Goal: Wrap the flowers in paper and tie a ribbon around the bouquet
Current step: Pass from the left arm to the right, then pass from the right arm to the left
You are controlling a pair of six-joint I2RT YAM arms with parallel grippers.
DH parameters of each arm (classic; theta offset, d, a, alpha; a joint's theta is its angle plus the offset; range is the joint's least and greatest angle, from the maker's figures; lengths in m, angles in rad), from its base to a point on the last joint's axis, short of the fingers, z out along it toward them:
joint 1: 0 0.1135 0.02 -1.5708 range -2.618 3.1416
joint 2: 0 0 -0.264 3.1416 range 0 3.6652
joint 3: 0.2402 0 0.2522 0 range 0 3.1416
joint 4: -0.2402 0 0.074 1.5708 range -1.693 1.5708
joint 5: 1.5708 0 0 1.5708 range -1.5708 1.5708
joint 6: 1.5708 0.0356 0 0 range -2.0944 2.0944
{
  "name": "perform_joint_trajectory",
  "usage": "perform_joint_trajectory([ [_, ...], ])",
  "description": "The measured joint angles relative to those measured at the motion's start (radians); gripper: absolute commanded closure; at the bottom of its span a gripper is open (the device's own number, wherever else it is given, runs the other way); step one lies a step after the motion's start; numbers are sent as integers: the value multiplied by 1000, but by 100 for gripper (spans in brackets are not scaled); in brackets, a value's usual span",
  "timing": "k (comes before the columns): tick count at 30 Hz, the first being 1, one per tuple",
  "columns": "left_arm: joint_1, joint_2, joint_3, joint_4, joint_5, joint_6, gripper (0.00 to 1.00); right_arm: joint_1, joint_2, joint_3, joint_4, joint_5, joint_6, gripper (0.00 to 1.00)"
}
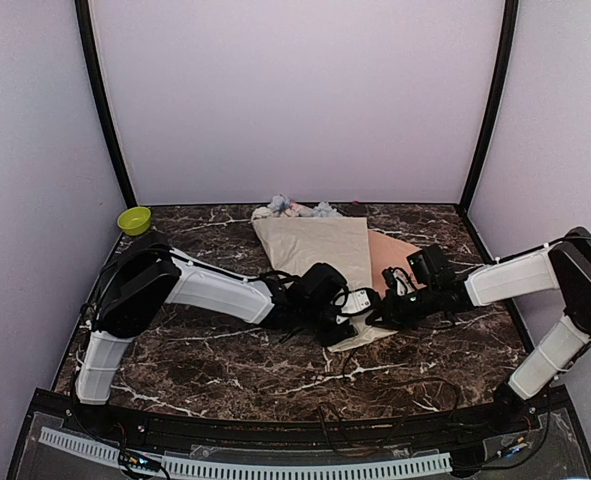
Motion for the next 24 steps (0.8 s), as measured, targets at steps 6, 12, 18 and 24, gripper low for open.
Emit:
perform_joint_trajectory([
  [6,0,-25,-5,-37,41,16,52,-2,17,0,-19,22,-2,100],
  [12,18,-41,16,-39,75,-10,53,-6,17,0,-29,30,-2,100],
  [18,51,-20,98,-58,55,-39,54,-7,17,0,-29,29,4,100],
  [24,48,48,128,-69,47,-41,53,-7,17,0,-29,29,11,100],
])
